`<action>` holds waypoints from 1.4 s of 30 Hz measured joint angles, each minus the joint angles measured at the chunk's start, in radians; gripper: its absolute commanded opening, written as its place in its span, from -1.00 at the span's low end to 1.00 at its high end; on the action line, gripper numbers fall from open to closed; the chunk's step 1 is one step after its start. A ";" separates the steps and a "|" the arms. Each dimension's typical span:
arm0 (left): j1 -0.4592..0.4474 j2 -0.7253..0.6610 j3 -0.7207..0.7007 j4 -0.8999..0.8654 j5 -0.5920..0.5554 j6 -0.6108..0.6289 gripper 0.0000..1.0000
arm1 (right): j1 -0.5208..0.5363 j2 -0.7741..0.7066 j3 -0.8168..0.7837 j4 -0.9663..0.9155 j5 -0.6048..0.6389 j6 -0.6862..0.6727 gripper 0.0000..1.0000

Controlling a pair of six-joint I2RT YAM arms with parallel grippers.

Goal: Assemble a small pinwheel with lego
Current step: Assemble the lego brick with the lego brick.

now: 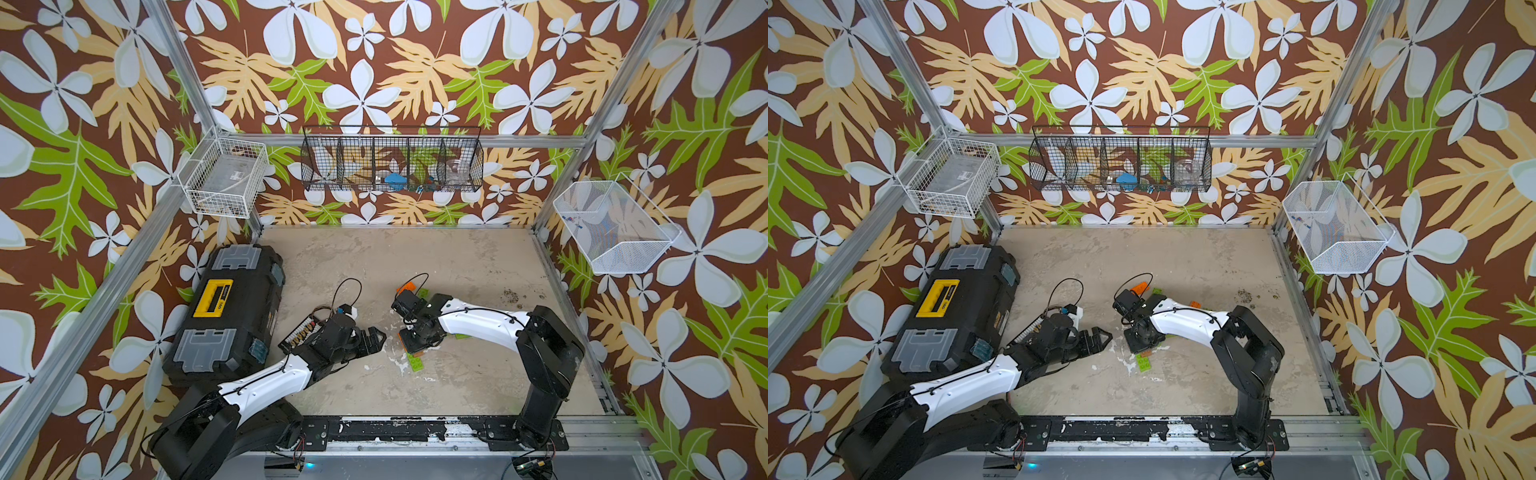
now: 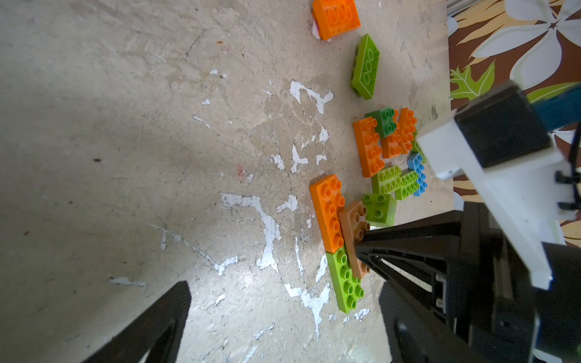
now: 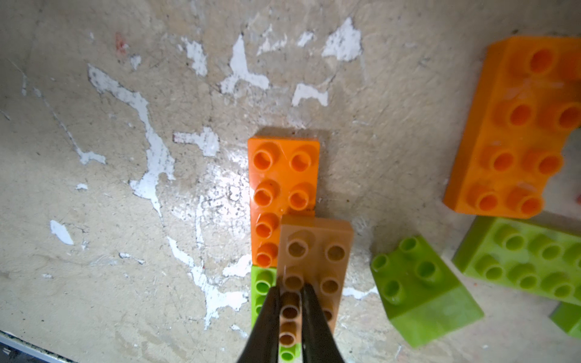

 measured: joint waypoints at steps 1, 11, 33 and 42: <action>0.000 0.000 0.000 0.000 0.000 0.000 0.93 | 0.001 -0.001 -0.003 0.002 0.003 0.000 -0.68; 0.000 -0.005 -0.010 0.000 0.000 0.000 0.93 | 0.022 -0.003 -0.023 0.014 0.035 -0.011 -0.66; 0.000 -0.022 -0.023 0.002 -0.001 -0.012 0.91 | 0.027 0.035 0.010 -0.011 0.056 -0.051 -0.68; 0.000 -0.017 -0.028 0.016 -0.001 -0.018 0.89 | 0.026 0.060 0.063 -0.065 0.056 -0.032 -0.63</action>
